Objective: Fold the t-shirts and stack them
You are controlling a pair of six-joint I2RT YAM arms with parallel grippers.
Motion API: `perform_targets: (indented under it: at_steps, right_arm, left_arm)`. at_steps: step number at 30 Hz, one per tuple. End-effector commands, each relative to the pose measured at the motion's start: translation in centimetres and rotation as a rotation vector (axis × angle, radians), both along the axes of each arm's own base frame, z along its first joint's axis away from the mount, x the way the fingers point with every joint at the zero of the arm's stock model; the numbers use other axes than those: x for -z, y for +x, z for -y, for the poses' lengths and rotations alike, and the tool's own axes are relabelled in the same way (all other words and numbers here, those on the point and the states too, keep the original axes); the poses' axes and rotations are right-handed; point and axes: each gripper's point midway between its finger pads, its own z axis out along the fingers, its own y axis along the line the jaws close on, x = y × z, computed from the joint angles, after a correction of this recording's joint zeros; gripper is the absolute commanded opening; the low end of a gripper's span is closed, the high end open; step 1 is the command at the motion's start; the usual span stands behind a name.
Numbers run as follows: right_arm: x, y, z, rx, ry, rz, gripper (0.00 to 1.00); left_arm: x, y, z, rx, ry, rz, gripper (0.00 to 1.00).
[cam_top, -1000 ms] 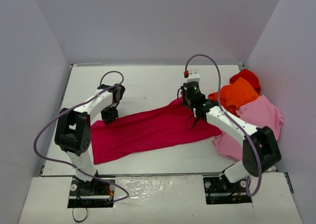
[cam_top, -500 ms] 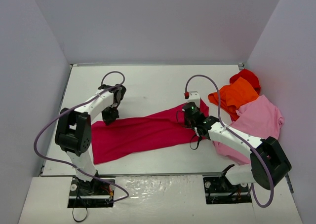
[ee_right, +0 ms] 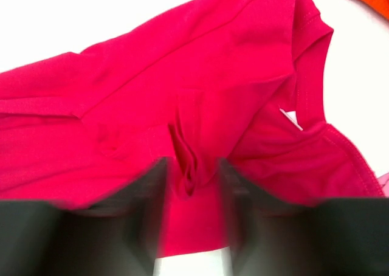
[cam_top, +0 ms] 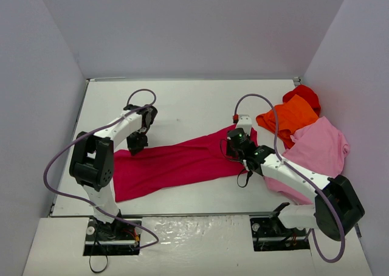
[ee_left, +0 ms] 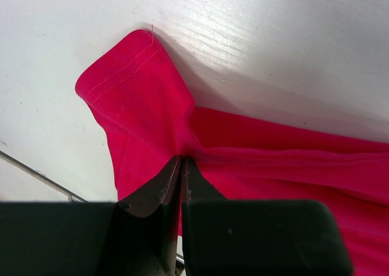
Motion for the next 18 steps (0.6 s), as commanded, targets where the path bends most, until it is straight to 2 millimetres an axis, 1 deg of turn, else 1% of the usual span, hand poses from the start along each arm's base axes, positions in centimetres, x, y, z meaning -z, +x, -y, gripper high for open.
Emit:
perform_targets:
  at_steps: [1,2,3,4,6,9,11,13,14,18]
  right_arm:
    - [-4.7,0.3,-0.1,0.063,0.122,0.134,0.49]
    - [-5.9,0.3,0.1,0.075,0.146,0.166,0.53]
    - [-6.4,0.5,0.4,0.092,0.146,0.186,0.56]
    - [-6.8,1.0,0.6,0.105,0.142,0.200,0.59]
    - [-7.1,1.9,0.6,0.098,0.125,0.209,0.60]
    - [-4.9,5.9,-0.3,0.093,0.045,0.120,0.59]
    - [-3.2,8.3,-1.5,0.067,0.012,0.065,0.58]
    - [-0.7,10.2,-2.7,0.040,-0.004,-0.001,0.56]
    - [0.2,11.0,-3.3,0.029,-0.002,-0.023,0.56]
    - [1.1,13.9,-5.4,-0.006,-0.004,-0.059,0.53]
  left_arm:
    - [-2.3,0.6,0.1,0.002,0.005,0.050,0.00]
    - [-2.4,0.6,0.0,0.002,0.007,0.052,0.00]
    - [-2.5,0.7,0.0,0.000,0.007,0.056,0.00]
    - [-2.6,0.7,0.0,-0.001,0.006,0.058,0.00]
    - [-2.6,0.7,0.1,-0.001,0.004,0.059,0.00]
    - [-2.8,0.7,0.2,0.001,-0.001,0.064,0.00]
    - [-3.2,0.5,0.1,0.003,0.007,0.065,0.00]
    - [-3.6,0.4,-0.1,0.003,0.017,0.068,0.00]
    - [-3.8,0.3,-0.1,0.002,0.020,0.071,0.00]
    - [-4.4,0.1,-0.2,0.002,0.020,0.084,0.00]
